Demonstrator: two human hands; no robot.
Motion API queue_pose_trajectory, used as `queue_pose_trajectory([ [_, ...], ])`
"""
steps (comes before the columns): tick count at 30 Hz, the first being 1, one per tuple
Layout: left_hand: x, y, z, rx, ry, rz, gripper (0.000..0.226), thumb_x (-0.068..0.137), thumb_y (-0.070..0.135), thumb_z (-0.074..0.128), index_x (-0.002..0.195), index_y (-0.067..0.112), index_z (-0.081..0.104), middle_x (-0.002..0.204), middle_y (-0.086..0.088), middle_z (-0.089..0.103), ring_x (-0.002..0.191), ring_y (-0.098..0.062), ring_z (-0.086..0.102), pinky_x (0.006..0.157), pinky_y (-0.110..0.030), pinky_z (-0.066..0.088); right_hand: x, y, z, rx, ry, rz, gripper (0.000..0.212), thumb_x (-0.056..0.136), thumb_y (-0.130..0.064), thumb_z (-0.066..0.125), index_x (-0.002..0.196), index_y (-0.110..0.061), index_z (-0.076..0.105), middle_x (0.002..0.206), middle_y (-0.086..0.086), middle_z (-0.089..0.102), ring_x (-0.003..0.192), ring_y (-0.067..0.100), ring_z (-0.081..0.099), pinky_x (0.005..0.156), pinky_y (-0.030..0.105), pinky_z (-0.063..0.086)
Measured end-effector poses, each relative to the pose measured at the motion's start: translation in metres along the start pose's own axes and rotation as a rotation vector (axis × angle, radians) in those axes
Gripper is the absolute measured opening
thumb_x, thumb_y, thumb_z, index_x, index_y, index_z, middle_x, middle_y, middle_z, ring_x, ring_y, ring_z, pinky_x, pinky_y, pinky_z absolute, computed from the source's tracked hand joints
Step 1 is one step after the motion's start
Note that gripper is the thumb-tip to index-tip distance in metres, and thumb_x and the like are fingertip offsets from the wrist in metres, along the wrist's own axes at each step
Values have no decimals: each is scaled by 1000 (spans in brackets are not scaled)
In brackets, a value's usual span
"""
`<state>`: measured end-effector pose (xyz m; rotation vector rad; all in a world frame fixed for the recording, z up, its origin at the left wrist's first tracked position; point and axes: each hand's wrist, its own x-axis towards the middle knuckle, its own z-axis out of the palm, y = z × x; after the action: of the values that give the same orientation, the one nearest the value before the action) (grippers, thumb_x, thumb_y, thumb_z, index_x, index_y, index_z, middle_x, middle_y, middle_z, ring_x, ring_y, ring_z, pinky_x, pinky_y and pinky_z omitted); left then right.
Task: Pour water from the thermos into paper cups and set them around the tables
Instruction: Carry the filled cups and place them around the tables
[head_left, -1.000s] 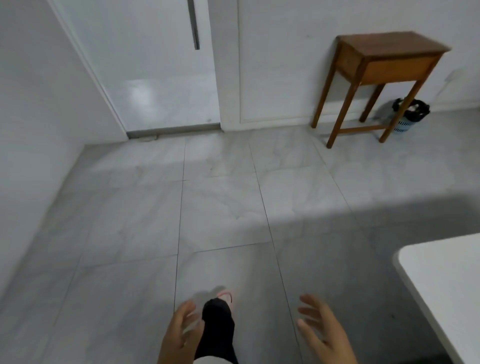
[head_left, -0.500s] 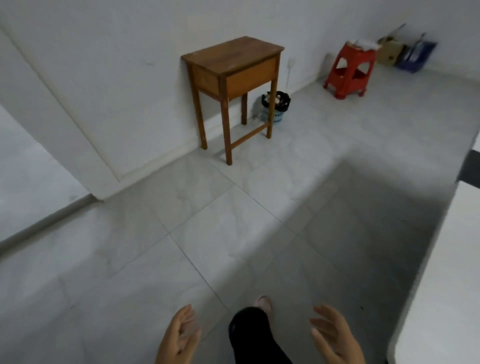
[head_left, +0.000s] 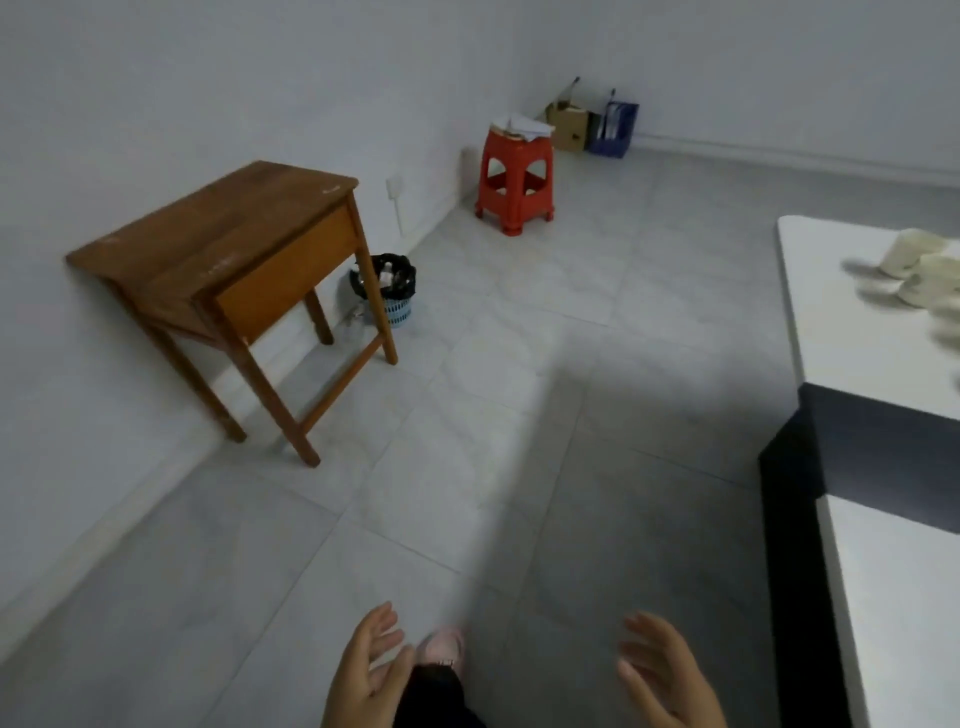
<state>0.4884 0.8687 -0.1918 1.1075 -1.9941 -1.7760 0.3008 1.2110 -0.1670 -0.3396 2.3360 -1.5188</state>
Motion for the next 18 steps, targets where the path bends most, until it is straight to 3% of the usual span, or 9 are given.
queue_pose_trajectory([
  [3, 89, 29, 36, 51, -78, 56, 66, 89, 7, 86, 142, 40, 64, 138, 18, 69, 122, -4, 70, 102, -41, 56, 67, -5, -16, 48, 153, 44, 69, 83, 7, 86, 137, -27, 61, 135, -1, 74, 107, 22, 79, 95, 32, 62],
  [10, 305, 125, 161, 131, -362, 240, 69, 91, 6, 84, 150, 28, 58, 140, 23, 67, 123, -7, 70, 100, -38, 60, 218, -67, -54, 77, 386, 26, 62, 88, 6, 82, 140, -18, 60, 139, -6, 70, 111, 23, 75, 101, 34, 60],
  [18, 433, 162, 327, 231, -696, 192, 73, 84, 3, 87, 146, 31, 62, 142, 9, 69, 123, -8, 71, 97, -39, 62, 276, -49, -114, 169, 750, 198, 59, 86, 4, 85, 135, -22, 65, 135, -7, 74, 115, 19, 75, 101, 29, 59],
])
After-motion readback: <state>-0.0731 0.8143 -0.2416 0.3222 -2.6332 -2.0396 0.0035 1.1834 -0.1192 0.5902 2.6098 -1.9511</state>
